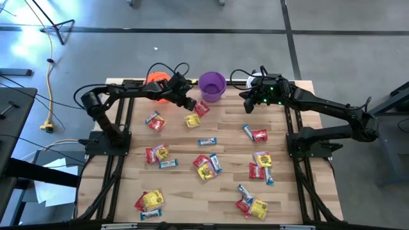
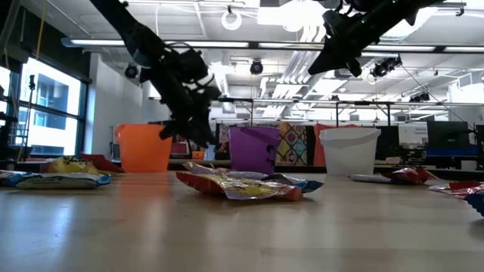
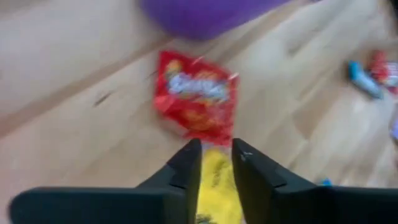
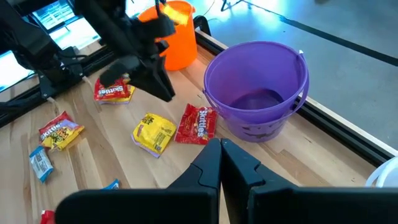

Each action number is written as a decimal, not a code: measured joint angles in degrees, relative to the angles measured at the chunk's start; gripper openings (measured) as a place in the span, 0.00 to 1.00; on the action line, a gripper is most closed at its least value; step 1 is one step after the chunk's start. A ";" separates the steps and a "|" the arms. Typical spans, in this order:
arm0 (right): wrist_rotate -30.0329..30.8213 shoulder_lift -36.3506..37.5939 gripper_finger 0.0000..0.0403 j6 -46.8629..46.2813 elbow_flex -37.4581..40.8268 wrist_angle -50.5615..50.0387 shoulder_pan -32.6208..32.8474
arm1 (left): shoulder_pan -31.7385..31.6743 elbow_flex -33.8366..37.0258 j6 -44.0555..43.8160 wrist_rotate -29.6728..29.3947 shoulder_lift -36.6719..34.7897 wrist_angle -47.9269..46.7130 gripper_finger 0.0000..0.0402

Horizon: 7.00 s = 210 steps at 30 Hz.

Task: Sort candy
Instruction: Put the red candy into the purple bucket, then put the white chocolate bar into the orange bucket

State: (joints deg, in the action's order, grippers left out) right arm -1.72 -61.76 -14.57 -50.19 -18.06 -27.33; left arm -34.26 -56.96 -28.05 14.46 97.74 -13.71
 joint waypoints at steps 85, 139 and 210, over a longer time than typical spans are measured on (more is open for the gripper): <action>0.02 -0.04 0.00 0.09 0.02 -0.07 0.02 | -3.34 -34.83 27.60 -2.66 11.77 -13.75 0.00; 4.92 -0.04 0.00 6.08 0.02 7.23 0.00 | 4.36 -12.63 23.76 -17.29 -1.93 14.77 0.15; 5.84 -0.11 0.00 7.54 0.02 9.14 0.00 | -7.74 13.43 21.32 -18.98 -14.03 -38.14 0.36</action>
State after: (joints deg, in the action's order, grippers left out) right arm 4.12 -61.87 -7.03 -50.17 -8.93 -27.33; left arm -42.00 -43.52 -6.74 -4.52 83.71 -51.85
